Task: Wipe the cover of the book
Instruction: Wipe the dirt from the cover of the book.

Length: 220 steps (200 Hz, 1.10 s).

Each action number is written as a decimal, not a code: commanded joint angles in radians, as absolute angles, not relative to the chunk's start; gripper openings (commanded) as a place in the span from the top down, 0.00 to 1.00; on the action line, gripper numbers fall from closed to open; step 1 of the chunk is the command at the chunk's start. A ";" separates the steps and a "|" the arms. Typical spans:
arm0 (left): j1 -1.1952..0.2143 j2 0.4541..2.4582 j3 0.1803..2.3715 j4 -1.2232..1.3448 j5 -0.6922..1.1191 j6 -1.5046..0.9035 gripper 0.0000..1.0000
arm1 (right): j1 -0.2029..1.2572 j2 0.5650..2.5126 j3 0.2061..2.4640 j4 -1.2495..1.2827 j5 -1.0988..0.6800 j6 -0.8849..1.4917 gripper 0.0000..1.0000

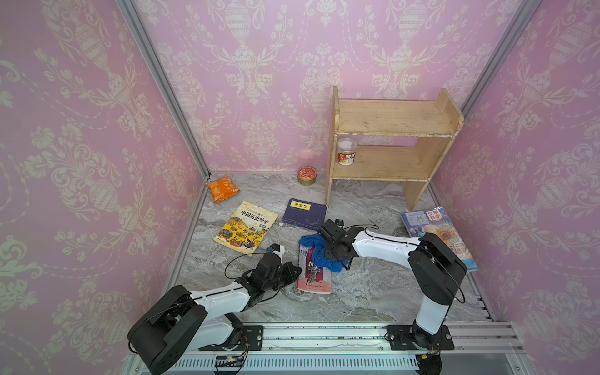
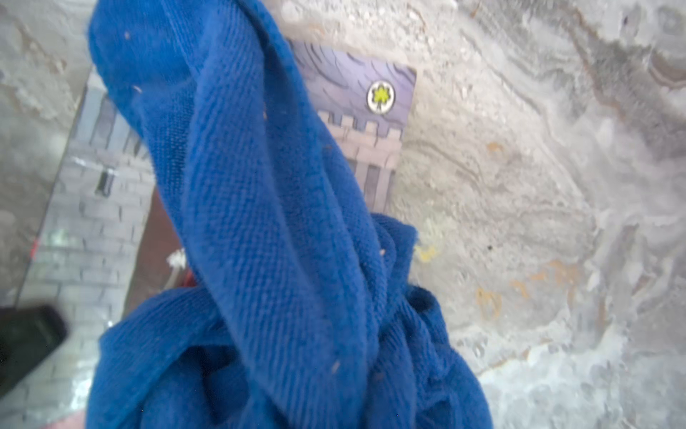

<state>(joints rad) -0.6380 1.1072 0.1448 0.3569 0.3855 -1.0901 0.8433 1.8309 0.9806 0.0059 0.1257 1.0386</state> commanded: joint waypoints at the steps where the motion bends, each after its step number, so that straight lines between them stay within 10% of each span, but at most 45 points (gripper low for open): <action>1: -0.640 1.123 0.160 0.407 0.335 -1.084 1.00 | 0.946 2.019 0.982 -0.277 0.061 1.053 1.00; 105: -0.638 1.080 0.170 0.360 0.268 -1.071 1.00 | 0.979 1.753 0.606 -0.315 -0.024 1.046 1.00; 171: -0.638 1.095 0.169 0.387 0.262 -1.089 1.00 | 0.746 1.884 0.911 -0.409 0.109 0.866 1.00; 220: -0.638 1.124 0.195 0.392 0.218 -1.075 1.00 | 0.970 1.785 0.782 -0.531 0.182 0.937 1.00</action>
<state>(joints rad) -0.6449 1.1034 0.1505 0.3622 0.3073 -1.0935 0.8227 1.7573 0.9463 -0.0937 0.0807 0.9096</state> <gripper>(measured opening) 0.072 0.138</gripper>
